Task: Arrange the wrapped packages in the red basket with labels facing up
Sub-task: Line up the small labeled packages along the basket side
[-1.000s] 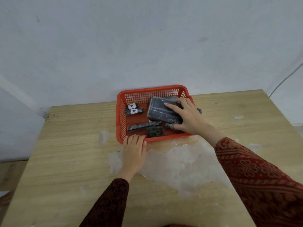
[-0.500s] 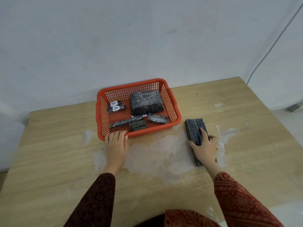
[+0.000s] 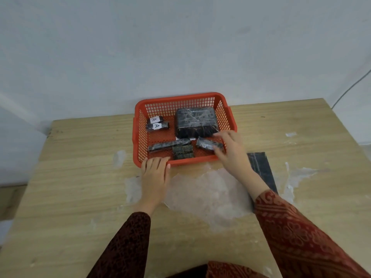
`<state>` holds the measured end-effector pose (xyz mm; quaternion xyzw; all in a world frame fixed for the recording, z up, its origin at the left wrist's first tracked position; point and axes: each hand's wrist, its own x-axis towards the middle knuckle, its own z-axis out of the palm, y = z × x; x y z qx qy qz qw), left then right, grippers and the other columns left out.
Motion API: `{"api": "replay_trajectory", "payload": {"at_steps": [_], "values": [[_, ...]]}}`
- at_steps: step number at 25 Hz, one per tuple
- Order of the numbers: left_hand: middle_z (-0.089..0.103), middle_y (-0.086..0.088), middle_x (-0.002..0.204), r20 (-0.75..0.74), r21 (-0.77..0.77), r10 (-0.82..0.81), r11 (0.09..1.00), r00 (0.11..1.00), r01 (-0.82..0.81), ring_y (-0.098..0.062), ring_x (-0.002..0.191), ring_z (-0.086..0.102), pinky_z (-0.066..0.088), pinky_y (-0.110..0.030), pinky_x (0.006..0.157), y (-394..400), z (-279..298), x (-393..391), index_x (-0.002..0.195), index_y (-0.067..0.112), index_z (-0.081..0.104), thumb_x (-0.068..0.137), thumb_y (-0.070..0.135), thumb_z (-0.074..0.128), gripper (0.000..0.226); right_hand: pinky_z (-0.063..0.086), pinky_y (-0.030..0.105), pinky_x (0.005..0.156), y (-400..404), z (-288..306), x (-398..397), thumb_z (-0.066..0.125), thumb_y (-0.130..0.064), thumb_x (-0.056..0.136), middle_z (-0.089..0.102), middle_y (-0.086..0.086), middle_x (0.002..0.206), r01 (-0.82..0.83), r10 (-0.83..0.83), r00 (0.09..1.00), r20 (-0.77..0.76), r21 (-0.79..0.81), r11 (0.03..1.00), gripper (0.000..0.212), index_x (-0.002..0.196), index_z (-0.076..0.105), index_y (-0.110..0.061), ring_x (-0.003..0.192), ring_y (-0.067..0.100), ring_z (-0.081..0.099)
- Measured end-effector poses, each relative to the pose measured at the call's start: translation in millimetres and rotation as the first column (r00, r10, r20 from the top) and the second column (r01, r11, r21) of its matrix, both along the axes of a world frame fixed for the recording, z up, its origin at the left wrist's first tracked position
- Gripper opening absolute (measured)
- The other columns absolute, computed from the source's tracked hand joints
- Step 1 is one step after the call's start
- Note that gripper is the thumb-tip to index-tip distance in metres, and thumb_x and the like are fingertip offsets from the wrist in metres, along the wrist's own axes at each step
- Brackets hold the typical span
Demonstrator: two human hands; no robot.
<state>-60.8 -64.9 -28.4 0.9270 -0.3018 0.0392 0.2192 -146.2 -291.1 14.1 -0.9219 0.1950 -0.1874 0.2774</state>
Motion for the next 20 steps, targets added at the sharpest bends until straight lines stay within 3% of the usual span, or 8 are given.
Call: {"api": "replay_trajectory", "payload": {"at_steps": [2, 4, 7, 12, 14, 16, 18, 20], "values": [[0.068, -0.004, 0.105, -0.024, -0.008, -0.006, 1.0, 1.0, 0.006, -0.026, 0.104, 0.059, 0.037, -0.047, 0.104, -0.2, 2.2, 1.9, 0.113, 0.011, 0.066, 0.097, 0.03, 0.031, 0.043, 0.047, 0.038, 0.095, 8.8, 1.7, 40.2, 0.063, -0.013, 0.085, 0.057, 0.005, 0.117, -0.312, 0.303, 0.938, -0.166, -0.034, 0.949, 0.03, 0.115, 0.061, -0.016, 0.111, 0.022, 0.052], [0.069, -0.003, 0.105, -0.041, -0.016, -0.031, 0.999, 0.999, 0.03, -0.025, 0.104, 0.059, 0.039, -0.046, 0.101, 1.7, 3.1, 5.0, 0.113, 0.012, 0.067, 0.097, 0.031, 0.031, 0.043, 0.048, 0.038, 0.094, 15.2, -4.0, 73.9, 0.063, -0.013, 0.087, 0.054, 0.005, 0.121, -0.548, 0.488, 0.768, -0.416, -0.03, 0.836, 0.036, 0.121, 0.061, -0.022, 0.112, 0.022, 0.051], [0.067, -0.001, 0.109, -0.065, -0.022, -0.086, 0.996, 0.994, 0.085, -0.022, 0.106, 0.058, 0.038, -0.043, 0.102, 7.7, 0.9, 9.6, 0.117, 0.013, 0.065, 0.096, 0.03, 0.033, 0.042, 0.049, 0.041, 0.091, 15.6, -12.8, 107.9, 0.067, -0.019, 0.084, 0.051, 0.005, 0.125, -0.731, 0.518, 0.572, -0.636, -0.109, 0.673, 0.055, 0.134, 0.049, -0.031, 0.112, 0.023, 0.049], [0.067, -0.002, 0.111, -0.069, -0.038, -0.119, 0.992, 0.99, 0.117, -0.023, 0.107, 0.058, 0.036, -0.042, 0.103, 11.3, -3.7, 12.2, 0.121, 0.013, 0.063, 0.093, 0.021, 0.05, 0.032, 0.051, 0.044, 0.092, 18.5, -27.1, 125.9, 0.075, -0.02, 0.075, 0.039, 0.01, 0.143, -0.87, 0.461, 0.435, -0.773, -0.23, 0.436, 0.079, 0.141, 0.032, -0.026, 0.12, 0.027, 0.045], [0.067, -0.002, 0.112, -0.084, -0.035, -0.132, 0.991, 0.988, 0.129, -0.023, 0.108, 0.058, 0.037, -0.043, 0.103, 11.8, -2.7, 13.3, 0.122, 0.013, 0.062, 0.09, 0.018, 0.056, 0.033, 0.052, 0.044, 0.089, 21.0, -29.6, 126.6, 0.076, -0.015, 0.073, 0.039, 0.011, 0.142, -0.857, 0.45, 0.448, -0.773, -0.229, 0.461, 0.081, 0.141, 0.032, -0.023, 0.12, 0.028, 0.045], [0.066, -0.001, 0.114, -0.113, -0.039, -0.169, 0.985, 0.979, 0.165, -0.022, 0.11, 0.057, 0.034, -0.038, 0.104, 13.9, -0.6, 15.9, 0.124, 0.014, 0.061, 0.09, 0.02, 0.056, 0.034, 0.052, 0.042, 0.089, 22.9, -29.3, 127.2, 0.077, -0.013, 0.072, 0.045, 0.009, 0.135, -0.8, 0.467, 0.493, -0.734, -0.171, 0.575, 0.077, 0.138, 0.036, -0.018, 0.117, 0.027, 0.048], [0.065, 0.0, 0.115, -0.16, -0.107, -0.208, 0.976, 0.965, 0.192, -0.02, 0.112, 0.056, 0.027, -0.032, 0.103, 17.0, 4.7, 22.2, 0.123, 0.015, 0.061, 0.093, 0.02, 0.054, 0.031, 0.049, 0.038, 0.087, 22.2, -24.9, 130.5, 0.078, -0.018, 0.072, 0.053, 0.008, 0.124, -0.696, 0.5, 0.548, -0.67, -0.034, 0.717, 0.062, 0.127, 0.047, -0.016, 0.112, 0.026, 0.052], [0.064, -0.001, 0.116, -0.158, -0.203, -0.165, 0.97, 0.974, 0.132, -0.019, 0.117, 0.053, 0.023, -0.035, 0.107, 21.2, 13.2, 32.3, 0.119, 0.016, 0.063, 0.094, 0.017, 0.052, 0.027, 0.044, 0.033, 0.084, 19.2, -15.7, 135.8, 0.078, -0.021, 0.075, 0.056, 0.008, 0.118, -0.609, 0.516, 0.562, -0.647, 0.099, 0.787, 0.052, 0.12, 0.052, -0.016, 0.107, 0.025, 0.053]]}}
